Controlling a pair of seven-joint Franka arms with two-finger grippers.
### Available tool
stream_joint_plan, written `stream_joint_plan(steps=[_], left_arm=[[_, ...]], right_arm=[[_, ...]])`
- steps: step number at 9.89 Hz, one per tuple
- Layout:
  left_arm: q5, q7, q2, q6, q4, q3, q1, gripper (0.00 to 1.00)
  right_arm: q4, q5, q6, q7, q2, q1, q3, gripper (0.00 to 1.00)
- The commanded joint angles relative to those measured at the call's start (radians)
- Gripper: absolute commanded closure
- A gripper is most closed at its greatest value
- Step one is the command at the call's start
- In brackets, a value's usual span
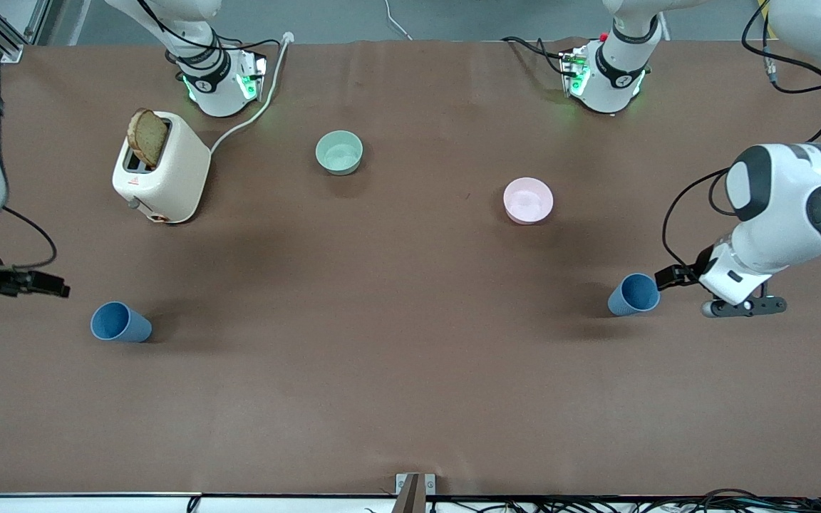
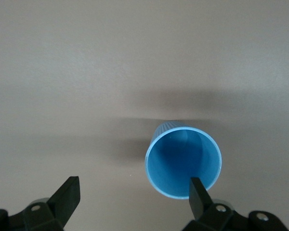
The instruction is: Stack blue cups with both arms
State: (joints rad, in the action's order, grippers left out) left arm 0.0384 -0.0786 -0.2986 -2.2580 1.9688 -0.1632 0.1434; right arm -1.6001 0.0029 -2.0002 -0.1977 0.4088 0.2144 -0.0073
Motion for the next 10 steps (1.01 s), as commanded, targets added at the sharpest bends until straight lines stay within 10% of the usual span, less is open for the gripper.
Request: stream_joint_plan(steps=[1,6,10], left_arm=[[0.014,-0.015,-0.054,-0.069,0.021,-0.004,0.014,0.00],[0.011,-0.017,-0.114,-0.202,0.054,-0.012,0.021,0.13],[0.012,-0.017,-0.128,-0.314,0.117,-0.016,0.015,0.71]], right_arm=[[-0.124,0.008,-0.179,-0.049,0.035,0.032,0.010,0.00],[-0.127,0.008,-0.310,-0.051,0.154,0.031,0.012,0.06],[-0.121,0.011,-0.330,-0.058,0.174,0.028,0.015,0.95]])
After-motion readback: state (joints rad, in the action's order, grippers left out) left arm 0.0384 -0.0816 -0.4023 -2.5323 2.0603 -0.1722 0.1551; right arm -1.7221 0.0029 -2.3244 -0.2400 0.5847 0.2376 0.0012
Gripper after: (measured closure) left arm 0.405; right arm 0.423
